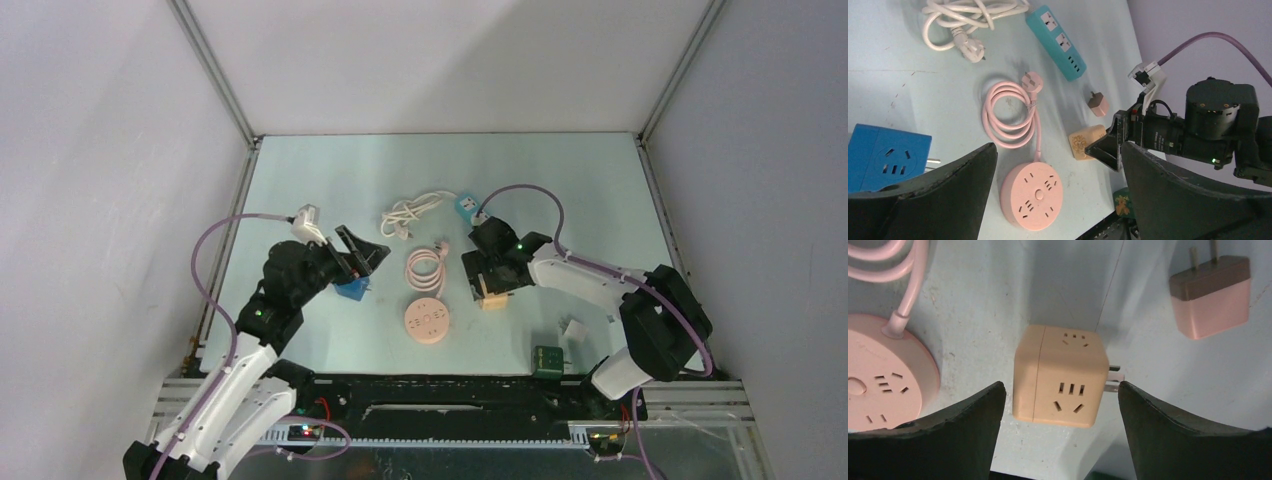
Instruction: Insert the plug
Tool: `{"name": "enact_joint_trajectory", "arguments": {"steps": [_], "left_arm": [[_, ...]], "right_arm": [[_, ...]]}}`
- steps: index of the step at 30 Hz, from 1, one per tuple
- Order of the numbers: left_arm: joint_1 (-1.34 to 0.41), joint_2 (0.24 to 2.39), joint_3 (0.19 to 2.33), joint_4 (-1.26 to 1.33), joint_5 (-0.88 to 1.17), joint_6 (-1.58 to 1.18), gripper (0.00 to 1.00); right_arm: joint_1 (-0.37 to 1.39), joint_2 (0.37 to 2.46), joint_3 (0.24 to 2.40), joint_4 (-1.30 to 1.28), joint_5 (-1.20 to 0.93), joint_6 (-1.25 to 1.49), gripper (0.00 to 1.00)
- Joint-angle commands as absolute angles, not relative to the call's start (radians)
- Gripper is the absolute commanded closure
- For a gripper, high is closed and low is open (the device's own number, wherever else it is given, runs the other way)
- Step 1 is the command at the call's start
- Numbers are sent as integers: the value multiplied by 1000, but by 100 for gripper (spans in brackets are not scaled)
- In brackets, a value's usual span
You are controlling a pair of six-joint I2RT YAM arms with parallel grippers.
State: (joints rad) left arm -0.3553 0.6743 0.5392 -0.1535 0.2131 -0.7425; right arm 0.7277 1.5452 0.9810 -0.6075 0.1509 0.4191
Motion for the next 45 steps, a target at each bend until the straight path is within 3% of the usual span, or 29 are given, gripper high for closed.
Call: {"name": "enact_joint_trajectory", "arguments": {"steps": [1, 11, 22, 31, 39, 45], "left_arm": [[-359, 667, 583, -193, 178, -709, 2], [-359, 649, 577, -214, 144, -712, 2], [-359, 588, 568, -165, 117, -610, 2], [-359, 524, 543, -90, 113, -506, 2], [-358, 537, 518, -74, 105, -610, 2], [-359, 650, 529, -84, 208, -747, 2]], "right_arm": [[749, 1546, 1012, -618, 149, 454, 15], [750, 1584, 1030, -632, 172, 471, 27], [741, 1455, 1038, -624, 89, 416, 52], [682, 1315, 1049, -592, -131, 383, 53], [672, 1172, 1022, -512, -68, 408, 53], [677, 1084, 962, -408, -55, 434, 54]]}}
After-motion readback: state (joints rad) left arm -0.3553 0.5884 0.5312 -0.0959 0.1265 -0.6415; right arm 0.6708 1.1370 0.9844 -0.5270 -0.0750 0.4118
